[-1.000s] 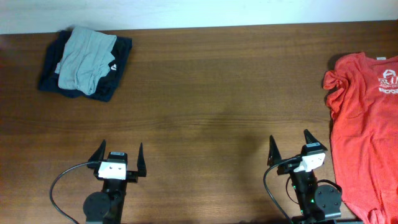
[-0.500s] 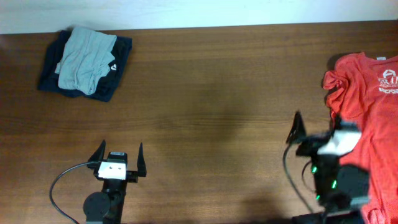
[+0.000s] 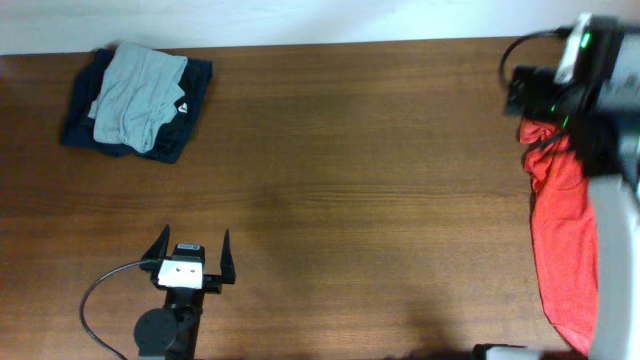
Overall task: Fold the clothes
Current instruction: 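Reach the right gripper to the orange T-shirt and grasp its edge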
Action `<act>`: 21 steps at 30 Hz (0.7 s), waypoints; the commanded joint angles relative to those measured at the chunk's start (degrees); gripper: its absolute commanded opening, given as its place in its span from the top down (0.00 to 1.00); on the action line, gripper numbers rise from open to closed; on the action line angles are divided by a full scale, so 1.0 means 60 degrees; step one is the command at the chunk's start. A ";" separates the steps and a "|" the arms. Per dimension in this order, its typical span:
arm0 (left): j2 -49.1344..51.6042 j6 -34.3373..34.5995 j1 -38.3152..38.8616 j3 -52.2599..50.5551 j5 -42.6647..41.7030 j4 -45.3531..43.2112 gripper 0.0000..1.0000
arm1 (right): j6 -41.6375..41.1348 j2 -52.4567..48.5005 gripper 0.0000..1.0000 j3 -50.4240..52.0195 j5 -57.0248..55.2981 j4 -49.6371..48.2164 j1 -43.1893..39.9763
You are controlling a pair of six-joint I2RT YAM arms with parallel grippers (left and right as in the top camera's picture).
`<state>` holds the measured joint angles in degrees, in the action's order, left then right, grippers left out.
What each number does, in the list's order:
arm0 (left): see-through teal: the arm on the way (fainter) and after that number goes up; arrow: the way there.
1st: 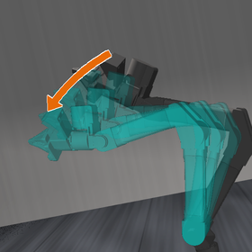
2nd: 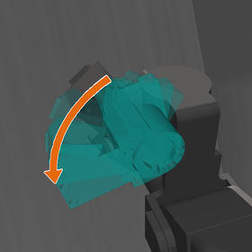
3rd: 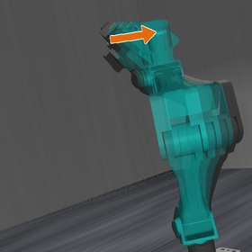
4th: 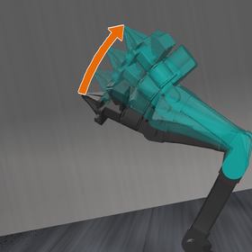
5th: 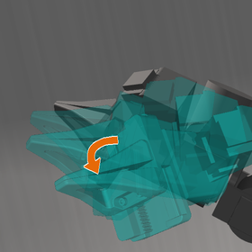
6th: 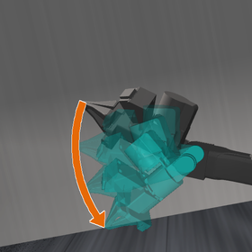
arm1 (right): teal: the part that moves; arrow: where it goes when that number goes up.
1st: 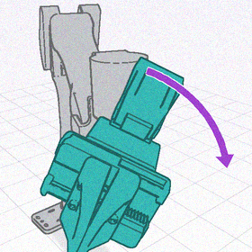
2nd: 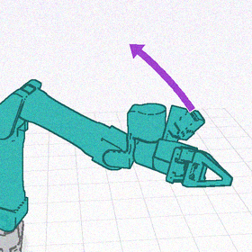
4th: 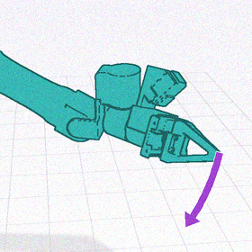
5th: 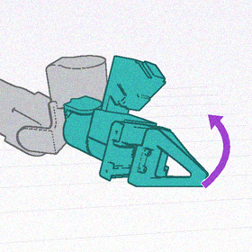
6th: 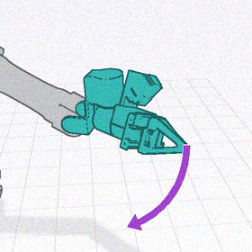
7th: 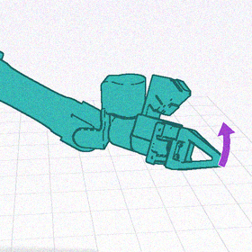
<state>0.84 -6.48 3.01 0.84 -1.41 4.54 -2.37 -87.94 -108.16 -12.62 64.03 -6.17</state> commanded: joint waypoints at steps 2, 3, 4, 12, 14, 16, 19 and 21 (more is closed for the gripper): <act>-0.0084 -0.0157 0.0036 -0.0055 0.0055 0.0018 0.01 | 0.0117 -0.1555 0.01 -0.1191 -0.0153 0.0463 -0.0922; -0.0084 -0.0157 0.0036 -0.0055 0.0058 0.0018 0.01 | 0.0200 -0.1836 0.01 -0.1191 -0.0117 0.0444 -0.1056; -0.0084 -0.0157 0.0036 -0.0055 0.0058 0.0018 0.01 | 0.0401 -0.2142 0.01 -0.1191 0.0004 0.0444 -0.1166; -0.0084 -0.0157 0.0036 -0.0055 0.0058 0.0018 0.01 | 0.1107 -0.4554 0.07 -0.1191 0.0918 0.0011 -0.1592; -0.0084 -0.0157 0.0036 -0.0055 0.0058 0.0018 0.01 | 0.1111 -0.5049 0.16 -0.1191 0.1129 -0.0299 -0.1628; -0.0084 -0.0157 0.0036 -0.0055 0.0055 0.0018 0.01 | 0.1111 -0.5515 0.28 -0.1191 0.1293 -0.0612 -0.1665; -0.0084 -0.0157 0.0036 -0.0055 0.0058 0.0018 0.01 | 0.1191 -0.6131 0.37 -0.1191 0.1308 -0.1089 -0.1672; -0.0084 -0.0157 0.0036 -0.0055 0.0058 0.0018 0.01 | 0.1504 -0.6459 0.37 -0.1191 0.1279 -0.1381 -0.1672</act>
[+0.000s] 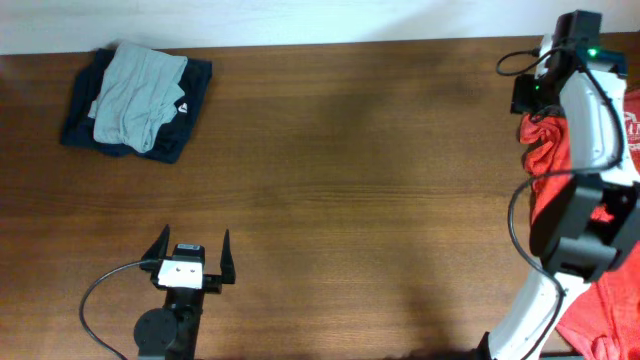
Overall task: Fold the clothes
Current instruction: 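Reach the right gripper to the orange T-shirt and grasp its edge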
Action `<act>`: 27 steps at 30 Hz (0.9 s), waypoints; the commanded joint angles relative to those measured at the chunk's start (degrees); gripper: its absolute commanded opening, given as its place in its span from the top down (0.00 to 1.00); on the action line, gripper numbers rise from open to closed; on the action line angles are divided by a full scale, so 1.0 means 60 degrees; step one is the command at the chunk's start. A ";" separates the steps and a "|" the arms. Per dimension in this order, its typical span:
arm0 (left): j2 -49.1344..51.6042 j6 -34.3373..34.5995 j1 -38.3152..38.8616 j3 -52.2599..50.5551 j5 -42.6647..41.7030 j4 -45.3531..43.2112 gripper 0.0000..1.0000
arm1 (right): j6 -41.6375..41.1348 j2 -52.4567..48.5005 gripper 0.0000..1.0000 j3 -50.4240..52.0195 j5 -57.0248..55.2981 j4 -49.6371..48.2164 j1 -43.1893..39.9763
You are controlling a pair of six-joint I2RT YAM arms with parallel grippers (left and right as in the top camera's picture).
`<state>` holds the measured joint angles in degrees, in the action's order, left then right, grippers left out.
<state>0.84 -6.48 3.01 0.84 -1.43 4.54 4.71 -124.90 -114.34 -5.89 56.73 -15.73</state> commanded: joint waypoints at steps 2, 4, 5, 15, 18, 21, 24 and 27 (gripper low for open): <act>-0.0084 -0.0157 0.0036 -0.0055 0.0062 0.0018 0.01 | 0.0433 -0.0521 0.37 -0.0160 0.0124 -0.0361 -0.0091; -0.0084 -0.0157 0.0036 -0.0055 0.0062 0.0018 0.01 | 0.0433 -0.0699 0.40 -0.0160 0.0084 -0.0426 -0.0135; -0.0084 -0.0157 0.0036 -0.0055 0.0062 0.0018 0.01 | 0.0430 -0.0790 0.41 -0.0160 0.0025 -0.0433 -0.0164; -0.0084 -0.0157 0.0036 -0.0055 0.0062 0.0018 0.01 | 0.0390 -0.1457 0.50 -0.0015 -0.0186 -0.0696 -0.0630; -0.0084 -0.0157 0.0036 -0.0055 0.0062 0.0018 0.01 | 0.0393 -0.1698 0.50 -0.0015 -0.0015 -0.0787 -0.0641; -0.0084 -0.0157 0.0036 -0.0055 0.0058 0.0018 0.00 | 0.0393 -0.1920 0.50 -0.0015 -0.0015 -0.0831 -0.0641; -0.0084 -0.0157 0.0036 -0.0055 0.0062 0.0018 0.01 | 0.0393 -0.2149 0.49 -0.0015 -0.0066 -0.0892 -0.0645; -0.0084 -0.0157 0.0036 -0.0055 0.0062 0.0018 0.01 | 0.0393 -0.2317 0.49 -0.0015 -0.0051 -0.1038 -0.0641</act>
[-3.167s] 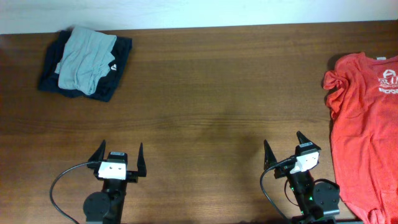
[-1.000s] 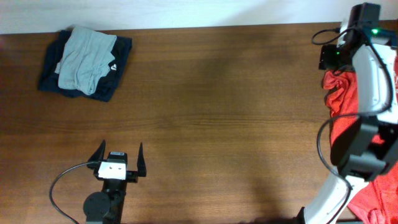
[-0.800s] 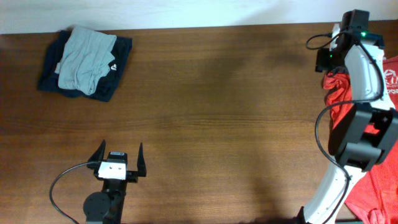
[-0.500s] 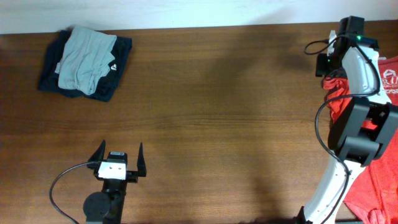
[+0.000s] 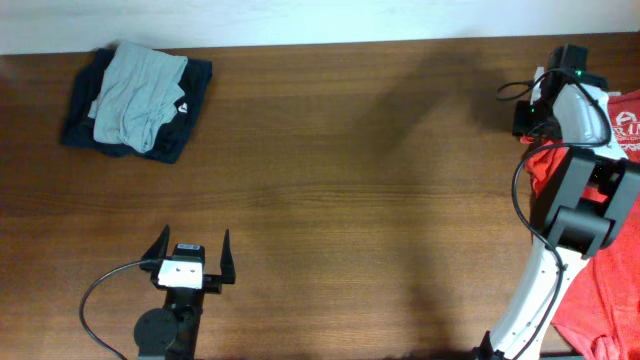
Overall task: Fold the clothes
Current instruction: 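Reach the right gripper to the orange T-shirt and grasp its edge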
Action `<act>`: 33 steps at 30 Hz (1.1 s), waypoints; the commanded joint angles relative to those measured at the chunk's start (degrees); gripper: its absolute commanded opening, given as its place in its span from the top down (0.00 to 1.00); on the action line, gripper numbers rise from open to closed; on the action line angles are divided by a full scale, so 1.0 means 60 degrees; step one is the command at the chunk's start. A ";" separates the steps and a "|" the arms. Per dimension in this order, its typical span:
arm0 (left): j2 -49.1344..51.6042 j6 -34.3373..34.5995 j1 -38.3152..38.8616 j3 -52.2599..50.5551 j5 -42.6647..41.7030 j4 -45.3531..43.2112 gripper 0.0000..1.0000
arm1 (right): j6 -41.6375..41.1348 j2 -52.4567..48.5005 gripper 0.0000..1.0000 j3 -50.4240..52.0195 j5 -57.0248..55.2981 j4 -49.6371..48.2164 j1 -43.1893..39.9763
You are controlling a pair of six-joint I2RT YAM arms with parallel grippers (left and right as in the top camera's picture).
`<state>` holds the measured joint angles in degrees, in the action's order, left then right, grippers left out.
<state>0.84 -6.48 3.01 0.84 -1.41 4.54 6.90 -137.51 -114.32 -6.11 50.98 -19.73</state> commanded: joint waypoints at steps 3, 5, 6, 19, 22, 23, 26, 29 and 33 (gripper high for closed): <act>-0.0084 -0.0157 0.0036 -0.0055 0.0058 0.0018 0.01 | 0.0029 -0.0353 0.41 -0.0018 -0.0015 -0.0215 0.0025; -0.0084 -0.0157 0.0036 -0.0055 0.0055 0.0018 0.01 | 0.0025 -0.0423 0.41 -0.0018 -0.0015 -0.0299 0.0025; -0.0084 -0.0157 0.0036 -0.0055 0.0058 0.0018 0.01 | 0.0025 -0.0448 0.41 -0.0018 -0.0015 -0.0321 0.0025; -0.0084 -0.0157 0.0036 -0.0055 0.0058 0.0018 0.01 | 0.0029 -0.0160 0.96 -0.0856 -0.0022 0.0313 0.0040; -0.0084 -0.0157 0.0036 -0.0055 0.0058 0.0018 0.01 | 0.0029 0.0197 0.96 -0.1716 -0.0025 0.1016 0.0022; -0.0084 -0.0157 0.0036 -0.0055 0.0058 0.0018 0.01 | 0.0029 0.0328 0.96 -0.2062 -0.0066 0.1308 0.0007; -0.0084 -0.0157 0.0036 -0.0055 0.0058 0.0018 0.01 | 0.0029 0.0721 0.96 -0.3311 -0.0193 0.2269 -0.0102; -0.0084 -0.0157 0.0036 -0.0055 0.0058 0.0018 0.01 | 0.0029 0.1071 0.96 -0.4426 -0.0204 0.3060 -0.0233; -0.0084 -0.0157 0.0036 -0.0055 0.0055 0.0018 0.01 | 0.0025 0.1402 0.96 -0.5748 -0.0200 0.4051 -0.0510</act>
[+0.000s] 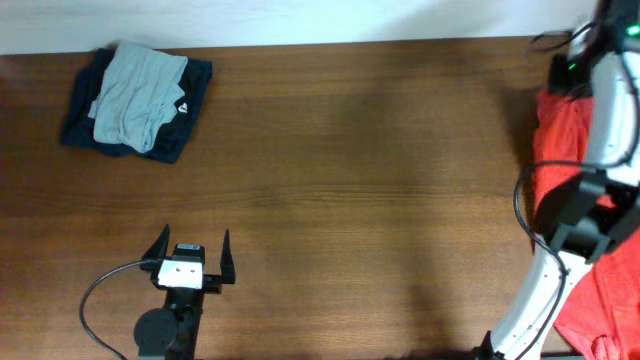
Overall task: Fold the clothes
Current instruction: 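Reach the right gripper to the orange T-shirt and grasp its edge, then lift the T-shirt with the right gripper and drag it leftward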
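A red garment (562,140) hangs bunched at the table's far right edge, and more of it shows at the lower right. My right gripper (556,88) is at the garment's top edge near the back right corner. It appears shut on the cloth, with its fingertips buried in it. My left gripper (191,246) rests open near the front left, holding nothing. A folded grey garment (135,92) lies on a folded navy one (192,92) at the back left.
The brown wooden table (340,180) ends at a pale wall along the back. My right arm's white links (610,120) rise over the red cloth. A black cable (95,290) loops beside the left arm's base.
My right gripper has moved back and to the right, toward the corner. The red cloth now reaches up to it as a taller, fuller bunch. The left arm has not moved.
The right arm was over the red garment at the right edge. At the two later moments its gripper was at the cloth's top left corner. Now the cloth is drawn up toward the back right corner. The left gripper stayed open throughout and the folded stack did not move.
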Action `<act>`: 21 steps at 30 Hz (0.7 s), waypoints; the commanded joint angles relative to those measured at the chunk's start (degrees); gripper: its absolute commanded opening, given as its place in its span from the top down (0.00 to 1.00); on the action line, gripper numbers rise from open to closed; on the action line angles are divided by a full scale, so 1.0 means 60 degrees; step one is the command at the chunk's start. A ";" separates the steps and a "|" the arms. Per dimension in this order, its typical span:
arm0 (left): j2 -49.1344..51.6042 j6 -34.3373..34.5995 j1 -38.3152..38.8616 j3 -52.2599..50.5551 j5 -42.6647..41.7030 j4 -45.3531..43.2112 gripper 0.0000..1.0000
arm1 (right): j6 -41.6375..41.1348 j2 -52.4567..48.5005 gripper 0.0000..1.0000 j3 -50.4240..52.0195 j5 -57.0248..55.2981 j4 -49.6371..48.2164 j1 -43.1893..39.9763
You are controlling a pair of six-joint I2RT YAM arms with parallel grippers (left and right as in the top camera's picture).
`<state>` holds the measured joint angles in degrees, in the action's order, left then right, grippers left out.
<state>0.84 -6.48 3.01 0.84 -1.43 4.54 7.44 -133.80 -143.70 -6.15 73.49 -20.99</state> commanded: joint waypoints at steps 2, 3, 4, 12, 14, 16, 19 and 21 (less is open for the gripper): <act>-0.0084 -0.0157 0.0036 -0.0055 0.0062 0.0018 0.01 | -0.0066 0.0965 0.96 -0.1333 -0.0186 0.0670 -0.0455; -0.0084 -0.0157 0.0036 -0.0055 0.0062 0.0018 0.01 | -0.0066 0.1060 0.96 -0.1494 -0.0178 0.0805 -0.0506; -0.0084 -0.0157 0.0036 -0.0055 0.0062 0.0018 0.01 | -0.0066 0.1173 0.96 -0.1632 -0.0149 0.0918 -0.0554; -0.0084 -0.0157 0.0036 -0.0055 0.0062 0.0018 0.01 | -0.0066 0.2444 0.96 -0.2018 0.0000 0.1038 -0.0630; -0.0084 -0.0157 0.0036 -0.0055 0.0058 0.0018 0.01 | -0.0062 0.2812 0.96 -0.2018 0.0168 0.0998 -0.0630; -0.0084 -0.0157 0.0036 -0.0055 0.0062 0.0018 0.00 | -0.0058 0.3147 0.96 -0.2018 0.0495 0.0973 -0.0630; -0.0084 -0.0157 0.0036 -0.0055 0.0058 0.0018 0.01 | -0.0055 0.3643 0.96 -0.2018 0.1126 0.0922 -0.0630; -0.0084 -0.0157 0.0036 -0.0055 0.0062 0.0018 0.00 | -0.0055 0.3934 0.96 -0.2018 0.1694 0.0863 -0.0623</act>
<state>0.84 -6.48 3.01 0.84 -1.43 4.54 7.44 -114.69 -154.63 -2.09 79.59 -25.08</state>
